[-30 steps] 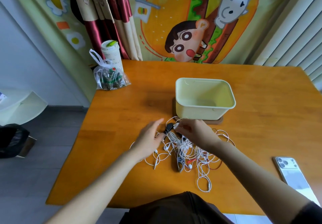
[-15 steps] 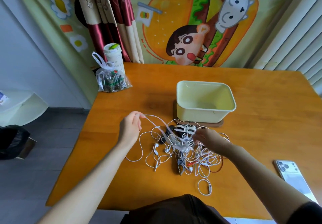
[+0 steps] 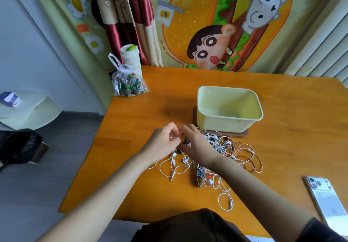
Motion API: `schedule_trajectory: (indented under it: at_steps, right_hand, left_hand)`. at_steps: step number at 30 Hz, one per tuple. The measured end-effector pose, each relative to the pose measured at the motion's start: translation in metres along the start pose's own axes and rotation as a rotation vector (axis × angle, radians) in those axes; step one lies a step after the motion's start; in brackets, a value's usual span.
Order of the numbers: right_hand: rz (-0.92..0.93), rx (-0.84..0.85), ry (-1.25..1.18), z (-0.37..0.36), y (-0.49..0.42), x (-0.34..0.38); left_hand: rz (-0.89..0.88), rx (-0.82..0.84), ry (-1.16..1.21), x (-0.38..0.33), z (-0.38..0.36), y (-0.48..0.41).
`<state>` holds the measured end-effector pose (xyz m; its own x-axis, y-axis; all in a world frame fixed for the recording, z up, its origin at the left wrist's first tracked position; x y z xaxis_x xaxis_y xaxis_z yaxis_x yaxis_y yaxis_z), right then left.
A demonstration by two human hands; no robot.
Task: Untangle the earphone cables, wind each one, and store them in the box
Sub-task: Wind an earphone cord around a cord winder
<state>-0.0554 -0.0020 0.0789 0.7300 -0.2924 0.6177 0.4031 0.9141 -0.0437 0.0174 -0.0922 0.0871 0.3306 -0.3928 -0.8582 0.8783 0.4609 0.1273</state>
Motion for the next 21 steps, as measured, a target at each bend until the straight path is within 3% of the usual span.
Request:
schedule_trajectory:
  at_steps: [5, 12, 17, 21]
  right_hand:
    - [-0.171, 0.179, -0.206, -0.005, 0.006, -0.017]
    - [-0.309, 0.140, -0.681, 0.005, 0.016, -0.018]
    - [-0.270, 0.242, -0.418, 0.018, 0.021, -0.041]
    - [-0.338, 0.277, -0.518, 0.021, 0.028, -0.055]
  left_hand:
    - [-0.007, -0.035, 0.006, 0.010, 0.010, 0.000]
    - [0.047, 0.250, 0.077, 0.021, -0.001, -0.002]
    - [0.115, 0.305, 0.036, 0.046, -0.005, -0.001]
    - [0.178, 0.098, 0.454, 0.047, 0.006, -0.005]
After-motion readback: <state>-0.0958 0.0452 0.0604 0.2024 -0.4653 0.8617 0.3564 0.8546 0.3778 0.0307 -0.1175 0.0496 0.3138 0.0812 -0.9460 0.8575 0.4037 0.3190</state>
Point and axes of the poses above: each hand's wrist, its own y-axis away from the middle knuckle, its own z-axis out of the back of the hand, x = y × z, the point moved 5 cm from there along -y, towards the middle knuckle, and after that the axes turned 8 degrees about y, right-handed, at the moved point
